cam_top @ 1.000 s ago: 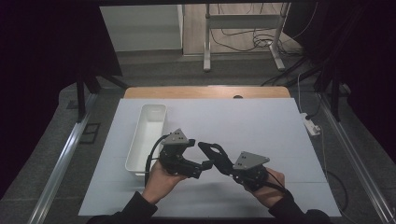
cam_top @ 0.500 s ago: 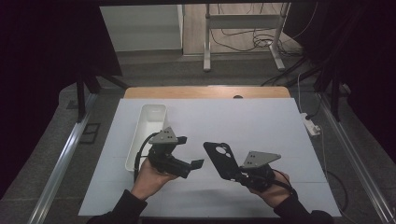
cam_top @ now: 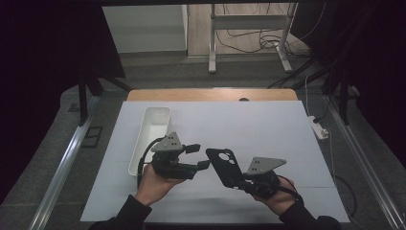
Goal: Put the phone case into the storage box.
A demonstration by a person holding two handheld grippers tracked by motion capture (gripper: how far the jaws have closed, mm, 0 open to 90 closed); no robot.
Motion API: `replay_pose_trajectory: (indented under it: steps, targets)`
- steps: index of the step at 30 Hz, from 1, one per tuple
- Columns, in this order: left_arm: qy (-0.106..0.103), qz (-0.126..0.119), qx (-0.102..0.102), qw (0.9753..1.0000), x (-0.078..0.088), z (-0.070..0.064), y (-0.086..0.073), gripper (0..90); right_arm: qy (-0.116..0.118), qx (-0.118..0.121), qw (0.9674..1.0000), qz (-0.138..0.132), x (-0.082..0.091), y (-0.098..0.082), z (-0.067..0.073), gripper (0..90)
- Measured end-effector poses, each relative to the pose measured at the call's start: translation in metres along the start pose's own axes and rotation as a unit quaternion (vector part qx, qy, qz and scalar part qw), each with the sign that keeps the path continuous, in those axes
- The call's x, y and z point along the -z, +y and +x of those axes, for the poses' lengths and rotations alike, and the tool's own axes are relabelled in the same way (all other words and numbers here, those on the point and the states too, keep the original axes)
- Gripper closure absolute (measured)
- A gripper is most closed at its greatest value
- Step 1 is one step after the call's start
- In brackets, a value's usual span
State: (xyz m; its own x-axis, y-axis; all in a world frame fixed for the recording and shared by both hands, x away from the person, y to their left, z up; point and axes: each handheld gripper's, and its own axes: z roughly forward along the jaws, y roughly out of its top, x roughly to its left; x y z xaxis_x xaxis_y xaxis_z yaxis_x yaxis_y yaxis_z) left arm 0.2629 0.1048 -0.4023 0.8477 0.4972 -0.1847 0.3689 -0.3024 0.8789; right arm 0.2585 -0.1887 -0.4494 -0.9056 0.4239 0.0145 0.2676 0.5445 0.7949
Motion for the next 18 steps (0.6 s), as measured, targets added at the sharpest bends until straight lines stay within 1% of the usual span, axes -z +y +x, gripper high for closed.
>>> replay_pose_trajectory:
  steps: [2, 4, 5, 6, 8, 11, 13, 14, 16, 18]
  targets:
    - [-0.007, -0.001, 0.002, 1.0, 0.0001, 0.0005, -0.0001, 43.8, 0.002, 0.002, 1.0, 0.001, -0.0006, 0.0003, 0.001, 84.8]
    - [-0.005, -0.002, 0.003, 1.0, 0.0, 0.0004, -0.0001, 48.8, 0.003, 0.003, 1.0, 0.0, -0.001, 0.0005, 0.0018, 84.8]
    - [-0.005, -0.003, 0.003, 1.0, 0.0002, 0.0004, -0.0002, 48.8, 0.003, 0.003, 1.0, 0.0, -0.001, 0.0005, 0.0018, 84.8]
    - [-0.008, -0.005, 0.004, 0.9999, 0.0004, 0.0008, -0.0003, 52.2, 0.004, 0.003, 1.0, 0.0, -0.001, 0.0006, 0.0021, 84.8]
    - [-0.007, -0.005, 0.003, 1.0, 0.0008, 0.0009, -0.0002, 57.5, 0.004, 0.005, 1.0, 0.0, -0.0008, 0.0007, 0.0023, 84.8]
    - [-0.014, -0.008, 0.007, 0.9998, 0.0012, 0.0017, -0.0003, 64.9, 0.006, 0.008, 0.9999, -0.002, -0.0004, 0.0009, 0.0026, 84.8]
    - [-0.015, -0.008, 0.006, 0.9998, 0.0011, 0.0018, -0.0003, 67.7, 0.009, 0.008, 0.9999, -0.004, -0.0008, 0.0009, 0.0028, 84.8]
    - [-0.021, -0.01, 0.008, 0.9997, 0.001, 0.0023, -0.0005, 69.1, 0.009, 0.008, 0.9999, -0.004, -0.0011, 0.001, 0.0031, 84.8]
    - [-0.023, -0.011, 0.008, 0.9996, 0.0011, 0.0025, -0.0005, 70.5, 0.01, 0.008, 0.9999, -0.002, -0.0017, 0.001, 0.0031, 84.8]
    - [-0.03, -0.014, 0.011, 0.9994, 0.0011, 0.0029, -0.0004, 70.5, 0.012, 0.007, 0.9999, -0.002, -0.0019, 0.001, 0.0032, 84.8]
